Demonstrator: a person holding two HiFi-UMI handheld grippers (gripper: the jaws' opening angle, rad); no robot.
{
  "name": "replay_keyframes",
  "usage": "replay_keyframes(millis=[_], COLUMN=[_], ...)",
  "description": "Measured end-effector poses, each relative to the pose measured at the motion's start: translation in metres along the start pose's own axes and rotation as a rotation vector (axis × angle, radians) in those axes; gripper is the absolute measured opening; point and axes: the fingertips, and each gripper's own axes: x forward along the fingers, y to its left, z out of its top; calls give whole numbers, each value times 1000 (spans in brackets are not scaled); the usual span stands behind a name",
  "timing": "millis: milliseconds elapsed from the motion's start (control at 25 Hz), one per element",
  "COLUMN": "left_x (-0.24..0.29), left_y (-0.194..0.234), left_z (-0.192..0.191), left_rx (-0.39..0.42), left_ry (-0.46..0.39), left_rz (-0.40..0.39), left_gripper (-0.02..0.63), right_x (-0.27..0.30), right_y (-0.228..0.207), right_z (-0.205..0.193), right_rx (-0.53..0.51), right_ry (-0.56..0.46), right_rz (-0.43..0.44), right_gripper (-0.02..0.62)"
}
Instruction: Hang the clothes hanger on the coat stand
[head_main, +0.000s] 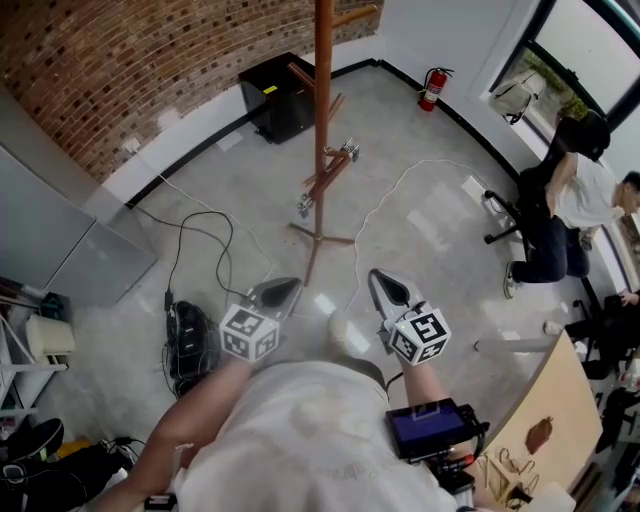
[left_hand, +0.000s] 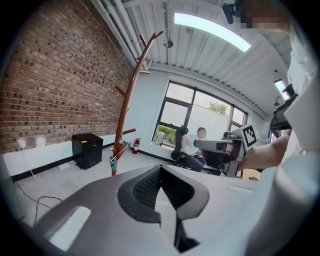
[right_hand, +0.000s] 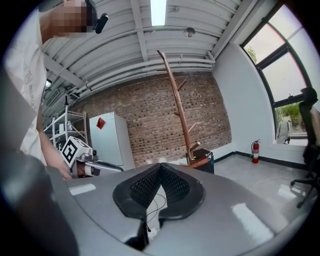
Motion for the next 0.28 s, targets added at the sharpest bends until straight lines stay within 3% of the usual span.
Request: replay_keyframes(millis=[280], left_x=[-13], left_y=[3], left_z=[-9], left_rx=[-3], left_ry=[6], left_rz=[-13], left_gripper=[2], right_x=[-3], right_y=[16], right_z=[-3], right_rx=[-6], right_ry=[0], right_rz=[-9], right_gripper=[11])
